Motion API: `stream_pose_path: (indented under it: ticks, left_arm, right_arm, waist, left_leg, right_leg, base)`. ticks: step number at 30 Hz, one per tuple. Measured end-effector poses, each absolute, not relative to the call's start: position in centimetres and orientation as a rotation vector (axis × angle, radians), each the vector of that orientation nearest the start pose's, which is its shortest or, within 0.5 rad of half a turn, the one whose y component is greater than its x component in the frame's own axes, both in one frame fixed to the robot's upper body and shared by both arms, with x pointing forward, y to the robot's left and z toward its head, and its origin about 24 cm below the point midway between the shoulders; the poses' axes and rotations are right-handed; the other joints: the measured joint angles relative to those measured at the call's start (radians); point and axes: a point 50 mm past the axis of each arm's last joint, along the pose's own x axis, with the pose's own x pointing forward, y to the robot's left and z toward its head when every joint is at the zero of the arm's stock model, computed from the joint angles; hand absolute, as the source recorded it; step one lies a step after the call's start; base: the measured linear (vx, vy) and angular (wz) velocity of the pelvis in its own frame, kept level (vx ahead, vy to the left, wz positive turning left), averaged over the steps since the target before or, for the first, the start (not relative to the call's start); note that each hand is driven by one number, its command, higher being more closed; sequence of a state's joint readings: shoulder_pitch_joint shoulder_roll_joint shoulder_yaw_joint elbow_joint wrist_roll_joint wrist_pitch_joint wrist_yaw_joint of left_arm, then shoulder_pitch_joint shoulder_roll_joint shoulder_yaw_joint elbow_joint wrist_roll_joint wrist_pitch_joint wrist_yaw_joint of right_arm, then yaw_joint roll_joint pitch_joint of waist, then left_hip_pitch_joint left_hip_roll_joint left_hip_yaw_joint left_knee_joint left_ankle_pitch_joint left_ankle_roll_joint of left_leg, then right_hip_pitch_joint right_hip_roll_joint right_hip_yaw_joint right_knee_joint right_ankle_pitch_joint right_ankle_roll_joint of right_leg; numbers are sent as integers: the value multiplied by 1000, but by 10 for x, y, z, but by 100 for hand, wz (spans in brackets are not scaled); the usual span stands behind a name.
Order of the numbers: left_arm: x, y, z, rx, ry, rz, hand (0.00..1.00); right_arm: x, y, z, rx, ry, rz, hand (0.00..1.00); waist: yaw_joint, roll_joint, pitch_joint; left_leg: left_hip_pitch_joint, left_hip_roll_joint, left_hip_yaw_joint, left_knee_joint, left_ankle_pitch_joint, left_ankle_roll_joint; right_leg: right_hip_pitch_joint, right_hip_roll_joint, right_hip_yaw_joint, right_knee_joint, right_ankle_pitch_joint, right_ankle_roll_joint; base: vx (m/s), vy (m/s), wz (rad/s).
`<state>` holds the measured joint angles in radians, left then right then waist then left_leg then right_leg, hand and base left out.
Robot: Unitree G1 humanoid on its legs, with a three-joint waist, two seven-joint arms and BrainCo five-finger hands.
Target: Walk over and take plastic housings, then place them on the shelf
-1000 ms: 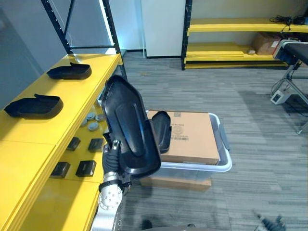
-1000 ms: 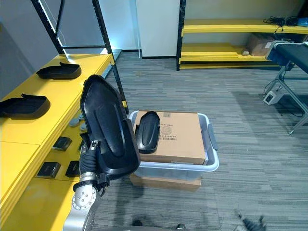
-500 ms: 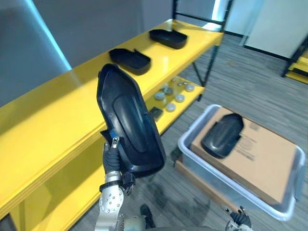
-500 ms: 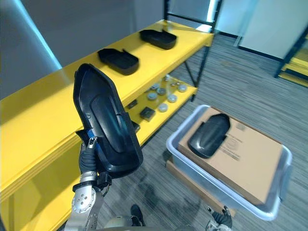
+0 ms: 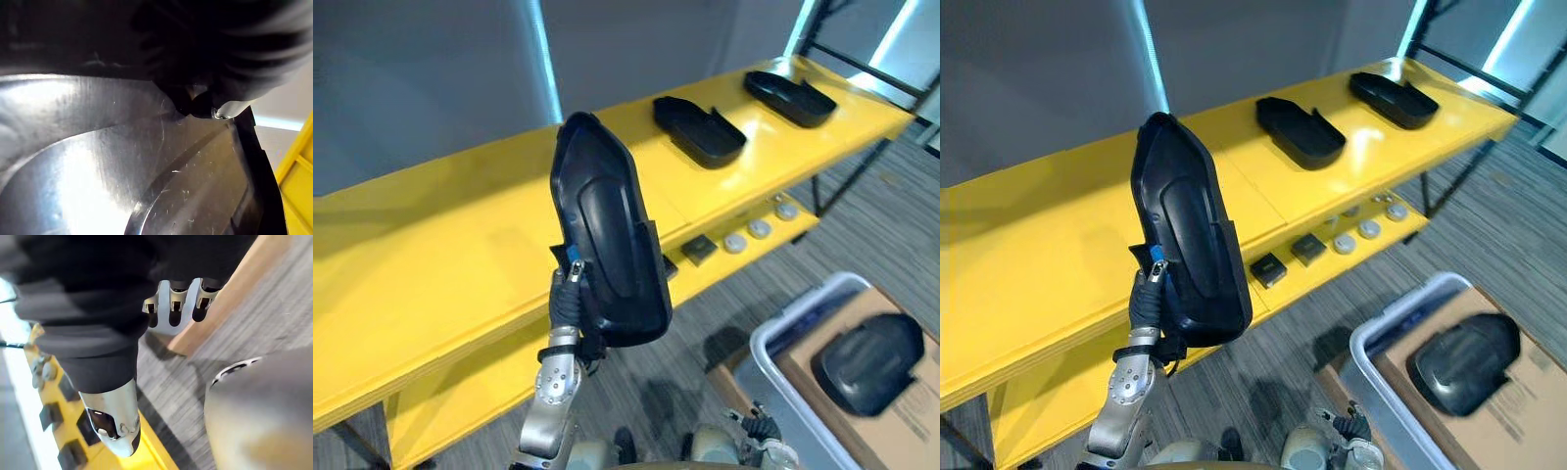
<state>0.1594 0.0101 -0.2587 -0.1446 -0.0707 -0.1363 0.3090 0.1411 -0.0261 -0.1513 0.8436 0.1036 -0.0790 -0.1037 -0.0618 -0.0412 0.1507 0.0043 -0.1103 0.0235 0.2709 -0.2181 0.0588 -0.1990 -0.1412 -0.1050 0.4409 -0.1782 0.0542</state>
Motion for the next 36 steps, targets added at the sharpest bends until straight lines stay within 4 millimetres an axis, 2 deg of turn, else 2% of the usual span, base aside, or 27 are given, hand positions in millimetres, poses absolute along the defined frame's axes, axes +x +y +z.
stream_pose_path:
  ticks: [1, 2, 3, 4, 5, 6, 7, 8, 9, 11, 12, 13, 15, 18, 21, 23, 27, 29, 36]
  left_arm:
    - [216, 112, 51, -138, -102, 103, 100]
    - [215, 112, 51, -143, -103, 105, 100]
    - [215, 112, 50, -143, -99, 106, 100]
    - [213, 111, 49, -149, -89, 105, 100]
    - [213, 109, 49, -163, -85, 111, 100]
    - [213, 109, 48, -165, -84, 115, 100]
    - [213, 110, 48, -167, -83, 121, 100]
    - [213, 110, 49, -168, -86, 119, 100]
    - [215, 108, 51, -174, -93, 117, 100]
    - [216, 109, 52, -168, -100, 114, 100]
    - [218, 112, 51, -153, -97, 123, 100]
    - [219, 112, 50, -151, -96, 125, 100]
    - [222, 119, 43, -121, -70, 146, 100]
    - [225, 126, 40, -60, -64, 183, 100]
    - [234, 131, 42, 1, -76, 206, 100]
    - [243, 136, 40, 49, -58, 238, 100]
    - [254, 145, 32, 112, -14, 304, 100]
    - [261, 155, 26, 131, 25, 358, 100]
    - [281, 172, 21, 171, 91, 445, 100]
  right_arm:
    - [117, -194, -141, 77, 880, -334, 0]
    - [121, -189, -139, 74, 863, -311, 0]
    - [123, -187, -138, 66, 854, -297, 0]
    - [125, -188, -135, 57, 835, -283, 0]
    - [126, -189, -133, 47, 821, -276, 0]
    - [127, -189, -132, 46, 815, -275, 0]
    - [129, -190, -130, 42, 802, -278, 0]
    - [130, -194, -129, 29, 793, -284, 0]
    - [130, -197, -129, 17, 794, -289, 0]
    - [125, -199, -132, 7, 820, -296, 0]
    - [113, -192, -140, 26, 878, -293, 0]
    - [112, -192, -141, 37, 882, -299, 0]
    - [111, -192, -142, 39, 890, -308, 0]
    - [113, -192, -142, 39, 887, -304, 0]
    - [113, -191, -142, 20, 888, -291, 0]
    - [116, -191, -142, 14, 890, -272, 0]
    - [117, -189, -142, 9, 886, -254, 0]
    - [118, -187, -142, 6, 884, -246, 0]
    - [113, -189, -142, -11, 893, -239, 0]
  waist:
    - [12, 16, -7]
    - [29, 22, -7]
    - [27, 22, -6]
    - [23, 25, -3]
    - [27, 23, -1]
    - [29, 21, 1]
    - [26, 17, 0]
    - [24, 16, -1]
    - [21, 30, -4]
    - [18, 28, -8]
    - [20, 19, -8]
    - [20, 18, -8]
    - [21, 21, -7]
    - [18, 22, -9]
    - [9, 26, -12]
    - [-11, 33, -19]
    - [-30, 28, -25]
    - [-36, 24, -29]
    - [-40, 15, -45]
  left_leg:
    - [-9, 30, 13, 26, -22, -34]
    - [-21, 63, 35, 66, -44, -69]
    - [-35, 79, 44, 107, -54, -85]
    - [-75, 118, 75, 222, -67, -110]
    - [-108, 164, 115, 339, -72, -119]
    - [-124, 188, 136, 380, -82, -116]
    - [-133, 235, 165, 396, -84, -111]
    - [-132, 273, 183, 310, -59, -107]
    - [-128, 278, 178, 251, -24, -108]
    - [-109, 257, 183, 180, -9, -106]
    - [-92, 230, 178, 92, 25, -100]
    - [-90, 227, 177, 82, 32, -100]
    - [-57, 208, 167, 6, 78, -98]
    - [0, 194, 168, -87, 121, -100]
    - [45, 181, 168, -235, 200, -106]
    - [64, 182, 173, -317, 241, -107]
    - [79, 181, 197, -364, 266, -106]
    - [81, 179, 206, -366, 266, -109]
    - [79, 177, 225, -373, 267, -110]
  right_leg:
    - [18, 12, -38, -13, -9, -13]
    - [40, 32, -56, -29, -19, -29]
    - [54, 39, -69, -37, -21, -32]
    - [91, 59, -90, -58, -24, -39]
    - [127, 77, -96, -72, -29, -59]
    - [145, 84, -99, -79, -32, -65]
    - [162, 88, -102, -80, -36, -71]
    - [161, 89, -106, -81, -37, -70]
    - [160, 88, -105, -86, -40, -64]
    - [161, 80, -106, -125, -28, -49]
    - [165, 72, -119, -176, 2, -44]
    - [167, 70, -121, -185, 8, -44]
    - [208, 68, -137, -262, 53, -43]
    - [241, 70, -140, -307, 78, -43]
    - [236, 76, -142, -344, 108, -45]
    - [230, 90, -141, -381, 141, -47]
    - [238, 102, -118, -440, 189, -46]
    - [248, 104, -110, -472, 209, -33]
    - [250, 105, -96, -500, 221, -37]
  base:
    - [266, -208, 60]
    - [246, -218, 44]
    - [232, -237, 34]
    - [191, -201, 28]
    - [187, -174, 18]
    - [163, -113, -5]
    - [120, -73, -8]
    - [118, -35, -6]
    - [73, 21, 0]
    - [44, 49, 14]
    - [28, 30, 25]
    - [15, 24, 25]
    - [-5, 5, 19]
    - [-24, -6, 5]
    - [-103, -26, 1]
    - [-143, -11, -5]
    - [-132, 20, -20]
    - [-83, 17, -17]
    - [-29, 3, -6]
